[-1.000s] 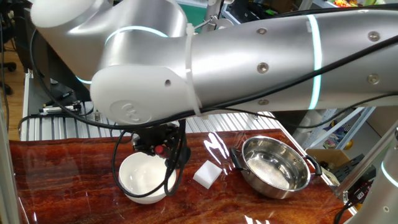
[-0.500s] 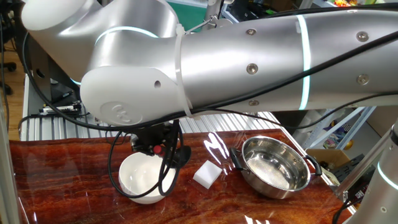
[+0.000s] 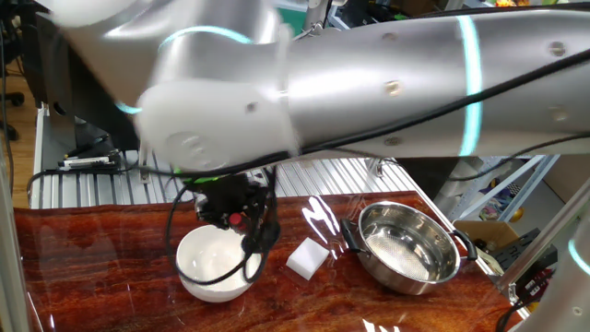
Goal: Scoop water with a large spoon from one bowl to another
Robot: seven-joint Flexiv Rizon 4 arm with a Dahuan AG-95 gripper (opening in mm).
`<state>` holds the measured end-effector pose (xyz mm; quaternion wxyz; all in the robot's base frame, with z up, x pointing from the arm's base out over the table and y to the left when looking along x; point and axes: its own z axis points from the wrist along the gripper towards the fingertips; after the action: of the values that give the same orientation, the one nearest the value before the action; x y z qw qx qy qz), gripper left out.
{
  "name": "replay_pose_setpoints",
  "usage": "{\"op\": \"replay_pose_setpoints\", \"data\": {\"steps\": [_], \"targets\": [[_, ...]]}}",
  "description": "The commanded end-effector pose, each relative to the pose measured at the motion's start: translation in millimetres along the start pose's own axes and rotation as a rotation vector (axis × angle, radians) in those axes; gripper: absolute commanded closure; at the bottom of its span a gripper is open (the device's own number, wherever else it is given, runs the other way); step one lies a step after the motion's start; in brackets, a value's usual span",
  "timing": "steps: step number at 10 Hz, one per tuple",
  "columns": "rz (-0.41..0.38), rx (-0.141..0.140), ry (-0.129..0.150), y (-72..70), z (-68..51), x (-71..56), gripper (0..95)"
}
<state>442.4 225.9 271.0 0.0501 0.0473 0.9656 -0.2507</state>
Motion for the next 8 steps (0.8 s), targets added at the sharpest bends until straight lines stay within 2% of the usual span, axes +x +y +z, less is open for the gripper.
{"op": "replay_pose_setpoints", "data": {"steps": [1, 2, 3, 6, 8], "targets": [[0.072, -0.32, 0.06, -1.4, 1.7, 4.4, 95.0], [0.081, -0.367, 0.075, -2.2, 1.4, 5.6, 95.0], [0.071, -0.364, 0.078, -2.8, 1.2, 6.4, 95.0], [0.052, -0.384, 0.077, -7.9, -1.2, 5.6, 95.0], [0.034, -0.39, 0.071, -19.7, -0.4, -1.6, 95.0]]}}
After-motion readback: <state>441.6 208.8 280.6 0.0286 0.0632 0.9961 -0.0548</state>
